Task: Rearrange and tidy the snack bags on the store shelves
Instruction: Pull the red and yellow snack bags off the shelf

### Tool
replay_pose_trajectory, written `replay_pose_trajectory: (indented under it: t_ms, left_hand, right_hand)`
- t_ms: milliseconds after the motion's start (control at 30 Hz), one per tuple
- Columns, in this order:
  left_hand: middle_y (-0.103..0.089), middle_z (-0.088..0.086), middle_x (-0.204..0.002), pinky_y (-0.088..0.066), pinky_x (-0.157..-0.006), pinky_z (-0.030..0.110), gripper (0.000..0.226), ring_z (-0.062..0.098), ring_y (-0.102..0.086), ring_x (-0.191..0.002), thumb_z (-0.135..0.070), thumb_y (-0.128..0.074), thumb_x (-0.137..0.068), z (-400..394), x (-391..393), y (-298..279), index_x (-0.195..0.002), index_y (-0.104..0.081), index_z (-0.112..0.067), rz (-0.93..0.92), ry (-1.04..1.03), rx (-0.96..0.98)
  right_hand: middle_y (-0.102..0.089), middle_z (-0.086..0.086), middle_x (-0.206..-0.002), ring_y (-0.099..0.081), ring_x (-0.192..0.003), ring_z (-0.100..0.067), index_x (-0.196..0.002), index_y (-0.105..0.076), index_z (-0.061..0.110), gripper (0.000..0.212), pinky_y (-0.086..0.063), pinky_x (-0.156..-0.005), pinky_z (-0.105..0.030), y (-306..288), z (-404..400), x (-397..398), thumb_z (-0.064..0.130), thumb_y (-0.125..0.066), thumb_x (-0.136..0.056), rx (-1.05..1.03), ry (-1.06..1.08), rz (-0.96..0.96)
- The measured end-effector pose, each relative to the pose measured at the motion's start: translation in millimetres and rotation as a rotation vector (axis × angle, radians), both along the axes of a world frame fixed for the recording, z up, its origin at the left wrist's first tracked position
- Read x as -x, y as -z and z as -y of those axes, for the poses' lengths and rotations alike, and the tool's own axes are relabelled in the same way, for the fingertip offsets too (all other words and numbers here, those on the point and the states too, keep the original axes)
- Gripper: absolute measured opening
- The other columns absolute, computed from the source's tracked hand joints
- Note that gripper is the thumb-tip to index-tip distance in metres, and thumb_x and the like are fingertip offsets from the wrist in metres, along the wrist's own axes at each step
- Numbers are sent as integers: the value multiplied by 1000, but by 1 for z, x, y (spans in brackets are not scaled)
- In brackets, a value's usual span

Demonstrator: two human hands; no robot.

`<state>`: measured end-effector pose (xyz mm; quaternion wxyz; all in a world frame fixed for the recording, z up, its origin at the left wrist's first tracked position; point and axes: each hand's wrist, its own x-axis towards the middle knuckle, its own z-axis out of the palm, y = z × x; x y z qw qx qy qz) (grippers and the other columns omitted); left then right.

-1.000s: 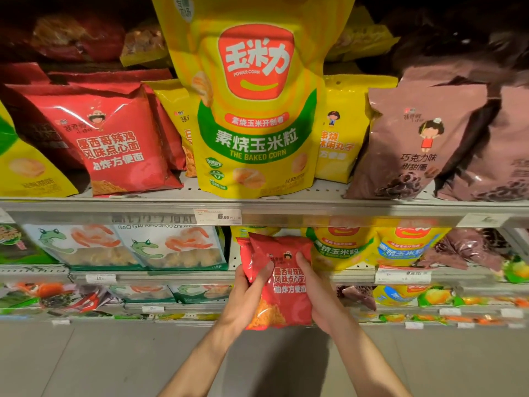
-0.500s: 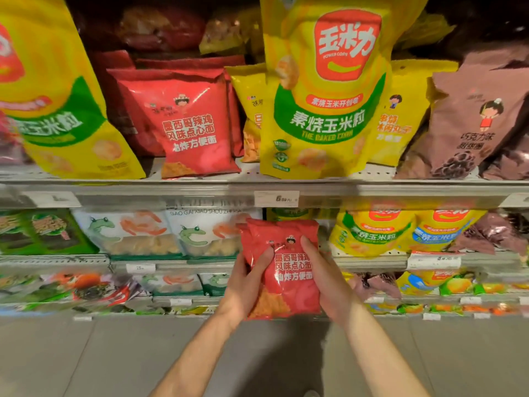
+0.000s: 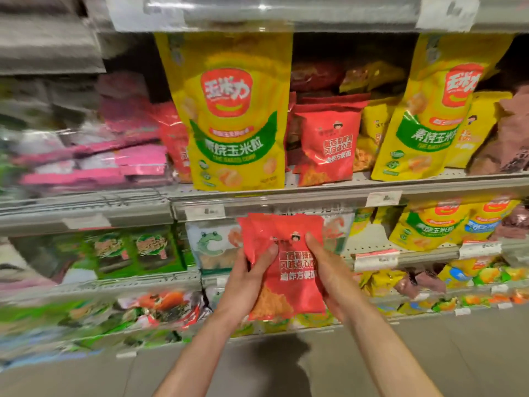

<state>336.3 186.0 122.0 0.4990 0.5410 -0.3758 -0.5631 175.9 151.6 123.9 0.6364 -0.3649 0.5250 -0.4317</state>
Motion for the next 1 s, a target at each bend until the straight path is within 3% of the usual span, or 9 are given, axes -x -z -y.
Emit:
replay_pose_trajectory:
  t_ms: [100, 233, 367, 500, 633, 700, 867, 933, 1000]
  left_hand:
    - [-76, -3, -120, -59, -96, 36, 70, 12, -73, -109, -54, -85, -75, -7, -21, -17, -133, -57, -26, 15, -24, 54]
    - [-69, -14, -117, -57, -71, 14, 82, -4, -72, -93, -53, -81, -65, -13, -35, -47, -135, -44, -32, 88, -39, 121]
    - [-72, -11, -120, -62, -84, 28, 94, 6, -75, -98, -56, -91, -63, -9, -50, -73, -140, -42, -33, 89, -67, 144]
    - [-79, -6, -112, -62, -89, 39, 80, 16, -77, -99, -45, -94, -64, -1, -58, -97, -132, -56, -28, 43, -120, 174]
    - [-80, -3, -107, -62, -86, 43, 77, 21, -78, -95, -44, -92, -62, 3, -64, -114, -128, -58, -27, 35, -188, 216]
    - [-79, -3, -108, -62, -87, 45, 83, 21, -78, -96, -45, -95, -60, 5, -69, -119, -130, -56, -27, 33, -233, 233]
    - [-75, 0, -117, -63, -85, 47, 94, 20, -78, -95, -54, -96, -57, 3, -90, -126, -134, -47, -29, 59, -316, 260]
    - [-73, -1, -118, -64, -80, 40, 92, 16, -78, -93, -51, -92, -60, 3, -99, -127, -135, -45, -29, 82, -346, 276]
    - [-73, 0, -119, -64, -83, 45, 99, 19, -78, -95, -56, -94, -59, 2, -105, -127, -139, -43, -28, 95, -358, 279]
  right_hand:
    - [-80, -6, -112, -76, -105, -24, -125, -71, 16, 43, -57, -101, -48, -25, -8, -26, 49, -57, -101, 34, -43, 34]
    - [-81, -2, -106, -78, -97, -19, -122, -71, 21, 46, -62, -88, -40, -51, -6, -46, 58, -60, -97, 135, -69, -10]
    - [-67, 0, -137, -68, -121, -25, -147, -50, 30, 118, -53, -105, -53, -73, 8, -60, 93, -74, -49, 125, -68, -28]
    - [-71, 0, -130, -72, -115, -25, -138, -53, 35, 89, -57, -100, -54, -103, 16, -71, 82, -76, -67, 194, -109, 64]
    - [-59, 2, -145, -61, -130, -26, -149, -40, 37, 117, -51, -107, -57, -121, 25, -80, 98, -68, -52, 290, -151, -29]
    - [-57, 5, -145, -60, -129, -22, -146, -38, 38, 113, -49, -110, -54, -136, 22, -81, 102, -58, -54, 391, -185, -118]
    - [-47, 2, -144, -50, -133, -18, -152, -34, 21, 96, -44, -111, -39, -157, 48, -66, 69, -70, -78, 651, 72, -298]
    - [-44, -6, -153, -47, -139, -24, -156, -29, 16, 104, -43, -114, -46, -159, 68, -65, 65, -76, -77, 659, 149, -421]
    - [-37, -8, -161, -42, -146, -28, -160, -20, 16, 120, -41, -117, -53, -159, 82, -70, 71, -79, -72, 638, 139, -523]
